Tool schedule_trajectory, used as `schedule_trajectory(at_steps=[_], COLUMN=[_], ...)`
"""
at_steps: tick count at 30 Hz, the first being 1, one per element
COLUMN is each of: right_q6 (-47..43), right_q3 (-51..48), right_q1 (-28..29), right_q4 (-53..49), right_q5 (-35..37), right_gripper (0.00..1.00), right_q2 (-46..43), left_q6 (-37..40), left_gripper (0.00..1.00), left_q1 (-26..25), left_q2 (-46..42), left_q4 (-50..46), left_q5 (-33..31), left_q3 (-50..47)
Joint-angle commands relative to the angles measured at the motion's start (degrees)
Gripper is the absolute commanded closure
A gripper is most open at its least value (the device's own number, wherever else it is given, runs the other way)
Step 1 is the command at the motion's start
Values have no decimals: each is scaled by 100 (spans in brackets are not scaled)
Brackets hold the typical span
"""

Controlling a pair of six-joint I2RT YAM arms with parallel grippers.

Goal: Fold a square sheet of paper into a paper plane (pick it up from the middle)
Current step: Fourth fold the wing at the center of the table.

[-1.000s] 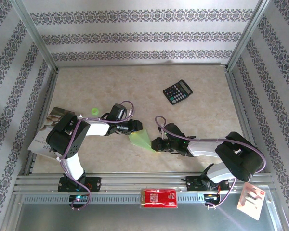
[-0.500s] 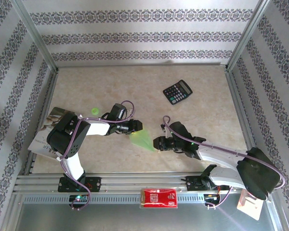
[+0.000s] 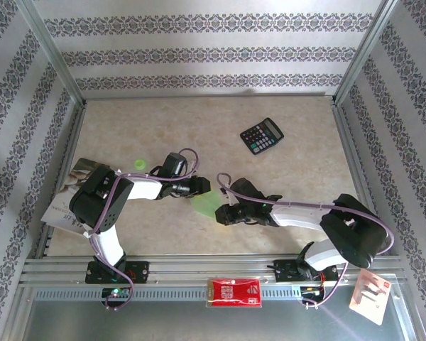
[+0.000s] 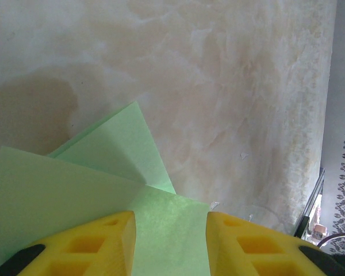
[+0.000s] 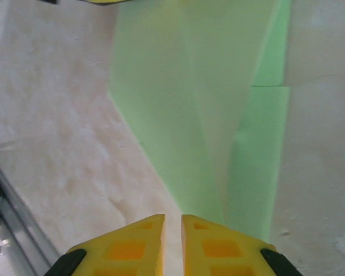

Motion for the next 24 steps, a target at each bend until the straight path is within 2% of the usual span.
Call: schedule_trajectory(at_steps=[1, 24], right_q6=[-157, -66], right_q3=[125, -274], right_q1=[-98, -320], right_q4=[72, 473], right_q5=[-122, -351], right_gripper=[85, 86], right_q2=[103, 311], left_q6=[174, 184], left_gripper=[63, 64], left_q1=[59, 57], left_q2=[196, 201], left_q4=[-455, -474], left_q5=[-209, -182], left_q3=[-42, -1])
